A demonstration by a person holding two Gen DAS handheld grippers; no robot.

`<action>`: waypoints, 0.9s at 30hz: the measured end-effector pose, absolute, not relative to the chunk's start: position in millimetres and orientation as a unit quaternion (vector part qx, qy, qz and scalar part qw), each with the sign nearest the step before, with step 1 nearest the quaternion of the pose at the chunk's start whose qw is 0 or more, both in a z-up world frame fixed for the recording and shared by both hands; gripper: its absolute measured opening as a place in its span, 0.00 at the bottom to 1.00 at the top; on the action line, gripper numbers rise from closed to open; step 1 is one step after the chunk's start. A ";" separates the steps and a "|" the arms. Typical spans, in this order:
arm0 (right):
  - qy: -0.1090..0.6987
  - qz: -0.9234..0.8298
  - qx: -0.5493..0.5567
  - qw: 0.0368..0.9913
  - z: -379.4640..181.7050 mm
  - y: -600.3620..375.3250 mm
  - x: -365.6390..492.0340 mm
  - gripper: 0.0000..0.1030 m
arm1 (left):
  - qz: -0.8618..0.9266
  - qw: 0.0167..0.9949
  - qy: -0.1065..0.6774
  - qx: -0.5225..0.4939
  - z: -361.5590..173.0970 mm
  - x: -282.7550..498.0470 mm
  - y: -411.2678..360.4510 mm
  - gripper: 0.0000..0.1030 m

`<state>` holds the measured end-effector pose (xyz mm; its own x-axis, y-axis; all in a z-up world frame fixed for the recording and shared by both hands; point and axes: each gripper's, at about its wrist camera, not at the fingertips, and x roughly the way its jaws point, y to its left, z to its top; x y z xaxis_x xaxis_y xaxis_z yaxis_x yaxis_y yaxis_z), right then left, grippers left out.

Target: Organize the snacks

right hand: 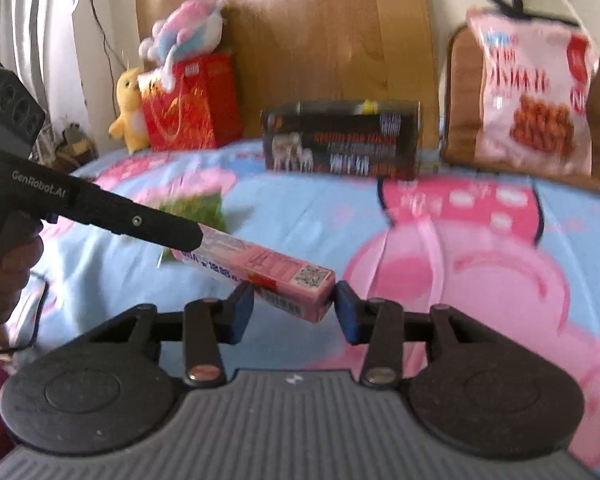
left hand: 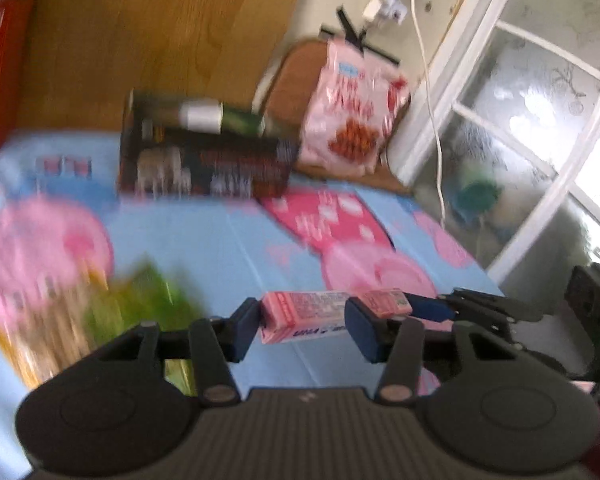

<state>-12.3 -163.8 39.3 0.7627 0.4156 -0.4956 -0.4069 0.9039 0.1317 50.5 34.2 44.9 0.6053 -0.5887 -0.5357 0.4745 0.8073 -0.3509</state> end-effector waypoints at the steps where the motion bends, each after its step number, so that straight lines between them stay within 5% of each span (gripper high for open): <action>1: 0.251 0.218 0.010 0.943 44.9 -162.9 -4.5 0.46 | -0.295 0.897 0.318 -0.083 52.8 58.5 33.6 0.46; 15: 0.179 0.162 -0.024 0.970 61.5 -123.6 167.3 0.52 | -0.163 0.943 0.270 -0.107 78.8 225.2 41.9 0.50; 21: 0.193 0.163 0.040 0.967 56.2 -142.3 138.6 0.53 | -0.169 0.942 0.255 -0.139 76.0 186.3 90.0 0.50; 27: 0.293 0.289 0.097 0.906 32.7 -134.3 93.2 0.54 | -0.146 0.917 0.299 -0.220 45.2 132.6 161.9 0.50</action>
<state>93.2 -134.3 32.7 0.6614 0.5808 -0.4746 -0.4667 0.8140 0.3458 132.6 161.9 45.2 0.7786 -0.3994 -0.4841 0.1360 0.8604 -0.4911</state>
